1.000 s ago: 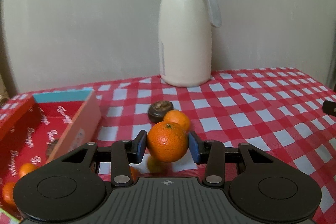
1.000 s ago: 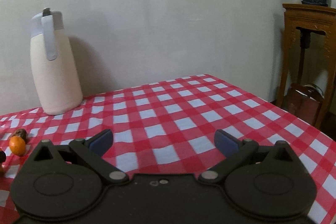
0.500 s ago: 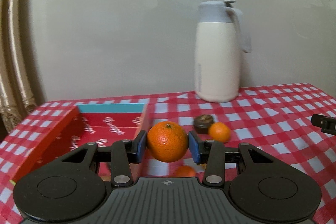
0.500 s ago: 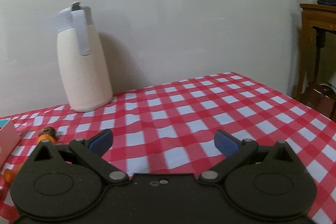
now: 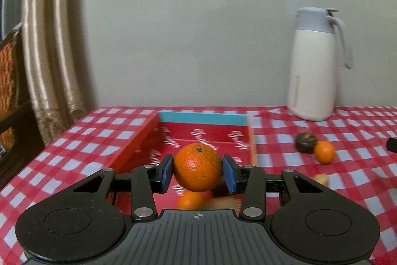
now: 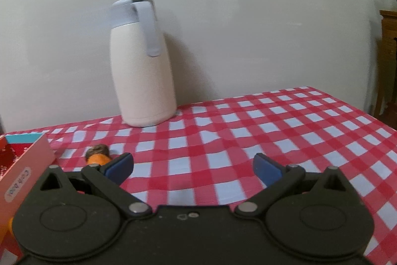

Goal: Organize fruits
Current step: 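Carry the orange with the left gripper into the box and open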

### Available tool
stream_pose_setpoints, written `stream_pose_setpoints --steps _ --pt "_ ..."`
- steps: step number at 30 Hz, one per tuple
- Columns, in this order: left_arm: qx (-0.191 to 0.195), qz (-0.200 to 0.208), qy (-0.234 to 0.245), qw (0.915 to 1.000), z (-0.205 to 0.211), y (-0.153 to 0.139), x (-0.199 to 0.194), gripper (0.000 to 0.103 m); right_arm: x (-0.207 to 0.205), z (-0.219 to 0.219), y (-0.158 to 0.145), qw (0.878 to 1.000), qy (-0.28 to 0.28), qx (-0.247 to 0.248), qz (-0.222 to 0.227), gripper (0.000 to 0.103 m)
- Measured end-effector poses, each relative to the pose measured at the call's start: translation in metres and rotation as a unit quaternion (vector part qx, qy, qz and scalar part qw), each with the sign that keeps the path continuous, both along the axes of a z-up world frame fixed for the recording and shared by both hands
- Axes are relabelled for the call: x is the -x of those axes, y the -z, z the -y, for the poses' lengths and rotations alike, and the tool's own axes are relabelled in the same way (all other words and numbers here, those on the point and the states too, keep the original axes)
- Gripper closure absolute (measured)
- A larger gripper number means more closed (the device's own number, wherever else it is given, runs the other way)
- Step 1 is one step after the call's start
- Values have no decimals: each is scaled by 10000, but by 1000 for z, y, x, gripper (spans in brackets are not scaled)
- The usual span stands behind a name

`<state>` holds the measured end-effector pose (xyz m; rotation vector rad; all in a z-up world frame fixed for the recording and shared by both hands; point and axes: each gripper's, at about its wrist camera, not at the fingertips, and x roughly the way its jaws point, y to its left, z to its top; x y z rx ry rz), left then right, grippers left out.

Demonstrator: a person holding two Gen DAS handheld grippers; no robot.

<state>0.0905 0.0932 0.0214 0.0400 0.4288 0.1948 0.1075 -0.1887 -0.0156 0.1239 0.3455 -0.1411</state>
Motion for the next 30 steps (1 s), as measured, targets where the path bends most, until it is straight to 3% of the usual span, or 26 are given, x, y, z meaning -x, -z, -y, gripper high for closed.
stream_pose_setpoints --steps 12,30 --pt "135 -225 -371 9990 -45 13 0 60 -4 -28 0 9997 -242 52 -18 0" --pt "316 -358 -569 9972 -54 20 -5 60 4 -19 -2 9997 -218 82 1 0"
